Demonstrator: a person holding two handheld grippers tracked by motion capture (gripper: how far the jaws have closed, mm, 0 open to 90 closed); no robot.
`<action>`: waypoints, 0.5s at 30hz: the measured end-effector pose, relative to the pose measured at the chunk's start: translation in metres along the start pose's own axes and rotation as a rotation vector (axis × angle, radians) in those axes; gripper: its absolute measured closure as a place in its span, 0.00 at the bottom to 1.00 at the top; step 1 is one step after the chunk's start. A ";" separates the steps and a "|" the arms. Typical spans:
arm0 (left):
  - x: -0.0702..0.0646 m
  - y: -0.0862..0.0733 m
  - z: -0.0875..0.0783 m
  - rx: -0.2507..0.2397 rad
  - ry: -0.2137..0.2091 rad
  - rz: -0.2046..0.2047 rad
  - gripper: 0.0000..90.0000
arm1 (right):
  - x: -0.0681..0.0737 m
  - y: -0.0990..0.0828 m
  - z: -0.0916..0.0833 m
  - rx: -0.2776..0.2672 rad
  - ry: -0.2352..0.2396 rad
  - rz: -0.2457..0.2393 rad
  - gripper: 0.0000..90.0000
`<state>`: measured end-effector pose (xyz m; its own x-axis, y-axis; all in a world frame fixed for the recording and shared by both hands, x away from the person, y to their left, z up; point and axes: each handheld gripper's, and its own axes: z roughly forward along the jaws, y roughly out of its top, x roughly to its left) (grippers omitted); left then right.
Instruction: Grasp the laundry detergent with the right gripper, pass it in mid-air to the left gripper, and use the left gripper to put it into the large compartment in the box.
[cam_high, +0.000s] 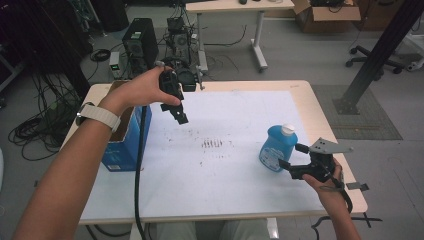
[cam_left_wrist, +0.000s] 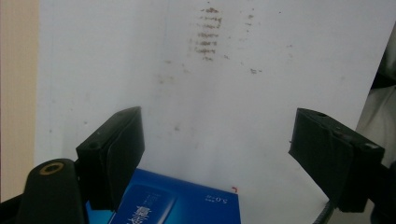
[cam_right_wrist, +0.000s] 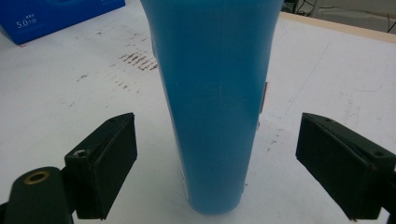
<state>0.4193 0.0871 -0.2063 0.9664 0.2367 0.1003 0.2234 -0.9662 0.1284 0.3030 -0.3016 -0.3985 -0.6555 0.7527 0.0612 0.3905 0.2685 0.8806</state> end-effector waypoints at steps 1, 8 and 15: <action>0.000 0.000 0.000 0.000 0.000 0.000 0.20 | 0.000 0.000 0.000 0.000 0.000 0.000 0.14; 0.001 -0.002 0.003 0.004 -0.005 -0.003 0.20 | 0.000 0.000 0.006 -0.011 -0.007 -0.005 0.14; 0.001 -0.003 0.004 0.006 -0.008 -0.007 0.20 | 0.002 0.000 0.012 -0.024 -0.016 -0.014 0.14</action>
<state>0.4198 0.0897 -0.2106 0.9659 0.2423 0.0916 0.2305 -0.9653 0.1229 0.3095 -0.2934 -0.4040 -0.6502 0.7587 0.0409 0.3654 0.2650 0.8923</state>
